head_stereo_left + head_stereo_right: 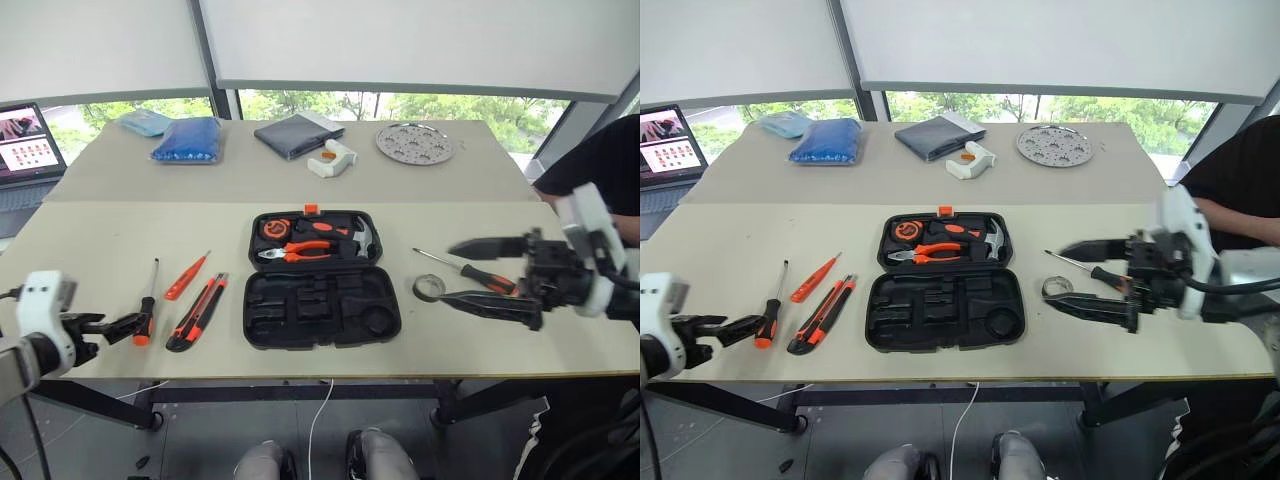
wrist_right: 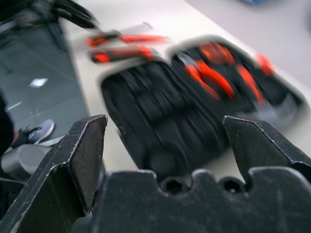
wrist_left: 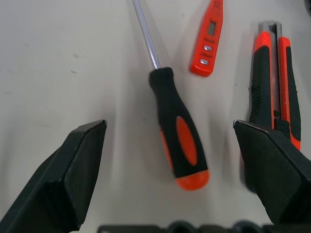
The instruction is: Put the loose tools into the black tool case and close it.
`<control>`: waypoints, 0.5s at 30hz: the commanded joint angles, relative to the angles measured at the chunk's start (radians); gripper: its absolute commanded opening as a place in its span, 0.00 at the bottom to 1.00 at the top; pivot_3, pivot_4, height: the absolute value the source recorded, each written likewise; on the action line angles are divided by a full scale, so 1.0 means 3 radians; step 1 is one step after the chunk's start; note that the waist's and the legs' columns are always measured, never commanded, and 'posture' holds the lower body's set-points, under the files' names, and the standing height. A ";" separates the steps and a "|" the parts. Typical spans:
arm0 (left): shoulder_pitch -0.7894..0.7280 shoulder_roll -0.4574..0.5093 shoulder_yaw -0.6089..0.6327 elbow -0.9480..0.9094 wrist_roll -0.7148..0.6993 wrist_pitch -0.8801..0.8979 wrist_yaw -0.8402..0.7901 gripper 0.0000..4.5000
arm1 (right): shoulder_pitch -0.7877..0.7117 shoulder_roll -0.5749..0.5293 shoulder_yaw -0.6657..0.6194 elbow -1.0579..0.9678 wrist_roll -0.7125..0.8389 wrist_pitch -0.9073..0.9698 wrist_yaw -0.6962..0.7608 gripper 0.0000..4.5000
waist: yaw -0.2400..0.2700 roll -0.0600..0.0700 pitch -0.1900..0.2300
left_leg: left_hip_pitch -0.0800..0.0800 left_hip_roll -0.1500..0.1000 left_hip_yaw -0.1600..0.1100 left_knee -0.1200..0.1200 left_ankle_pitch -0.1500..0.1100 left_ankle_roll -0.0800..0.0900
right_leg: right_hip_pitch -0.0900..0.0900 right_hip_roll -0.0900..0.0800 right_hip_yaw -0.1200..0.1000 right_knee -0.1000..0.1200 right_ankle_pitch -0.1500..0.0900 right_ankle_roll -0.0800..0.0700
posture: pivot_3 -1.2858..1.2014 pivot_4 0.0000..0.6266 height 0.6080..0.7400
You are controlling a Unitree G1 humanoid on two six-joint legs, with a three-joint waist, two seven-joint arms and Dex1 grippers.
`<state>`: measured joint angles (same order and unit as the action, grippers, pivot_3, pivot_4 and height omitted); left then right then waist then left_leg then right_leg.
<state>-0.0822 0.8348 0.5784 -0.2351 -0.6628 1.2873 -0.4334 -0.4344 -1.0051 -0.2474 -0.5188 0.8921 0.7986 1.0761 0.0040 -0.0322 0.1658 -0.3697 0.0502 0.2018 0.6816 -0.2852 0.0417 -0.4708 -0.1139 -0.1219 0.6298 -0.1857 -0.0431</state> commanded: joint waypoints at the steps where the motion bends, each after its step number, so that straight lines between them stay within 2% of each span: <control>1: -0.0166 -0.0048 -0.0240 0.0272 0.0166 -0.0093 0.0080 1.00 | -0.0148 0.0085 0.0140 -0.0087 0.0097 -0.0029 -0.0032 0.99 | 0.0010 -0.0003 0.0000 | 0.0000 0.0000 0.0000 0.0000 0.0000 0.0000 | 0.0000 0.0000 0.0000 -0.0001 0.0000 -0.0001 | 0.52 0.24 0.84; 5: -0.0399 -0.0067 -0.0520 0.0648 0.0335 -0.0109 0.0121 1.00 | -0.0234 0.0204 0.0315 -0.0134 0.0025 -0.0127 -0.0041 0.99 | 0.0045 0.0002 -0.0002 | 0.0000 -0.0003 0.0000 0.0000 0.0000 0.0000 | 0.0000 -0.0002 -0.0004 0.0000 0.0010 -0.0020 | 0.52 0.24 0.84; 7: -0.0451 -0.0078 -0.0592 0.0787 0.0415 -0.0151 0.0124 0.88 | -0.0275 0.0263 0.0374 -0.0128 -0.0016 -0.0168 -0.0059 1.00 | 0.0049 0.0011 -0.0007 | 0.0003 -0.0003 0.0000 0.0001 0.0001 -0.0002 | 0.0003 -0.0003 -0.0004 0.0002 0.0010 -0.0020 | 0.52 0.24 0.84; 8: -0.0464 -0.0083 -0.0612 0.0825 0.0429 -0.0159 0.0108 0.85 | -0.0290 0.0284 0.0394 -0.0115 -0.0039 -0.0189 -0.0057 1.00 | 0.0048 0.0014 -0.0009 | 0.0005 -0.0002 0.0001 0.0001 0.0002 -0.0003 | 0.0005 -0.0003 -0.0004 0.0003 0.0008 -0.0015 | 0.52 0.24 0.84; 11: -0.0469 -0.0081 -0.0640 0.0915 0.0477 -0.0189 0.0067 0.58 | -0.0300 0.0333 0.0447 -0.0057 -0.0165 -0.0292 -0.0054 1.00 | 0.0037 0.0020 -0.0013 | 0.0010 -0.0002 0.0000 0.0001 0.0007 -0.0011 | 0.0006 -0.0007 -0.0002 0.0008 0.0004 -0.0008 | 0.52 0.24 0.84; 15: -0.0487 -0.0008 -0.0590 0.1092 0.0578 -0.0380 0.0071 0.28 | -0.0220 0.0369 0.0482 -0.0041 -0.0304 -0.0406 -0.0057 1.00 | 0.0014 0.0024 -0.0015 | 0.0023 0.0006 -0.0001 -0.0001 0.0011 -0.0018 | 0.0016 -0.0007 -0.0002 0.0009 0.0004 -0.0009 | 0.52 0.24 0.84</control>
<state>-0.2446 0.8177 0.4088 0.0242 -0.5495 1.1966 -0.4324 -0.4997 -0.8946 -0.0895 -0.5209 0.8111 0.7109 1.0609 0.0082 -0.0249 0.1611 -0.3617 0.0522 0.2015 0.6805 -0.2815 0.0355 -0.4655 -0.1156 -0.1221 0.6325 -0.1845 -0.0459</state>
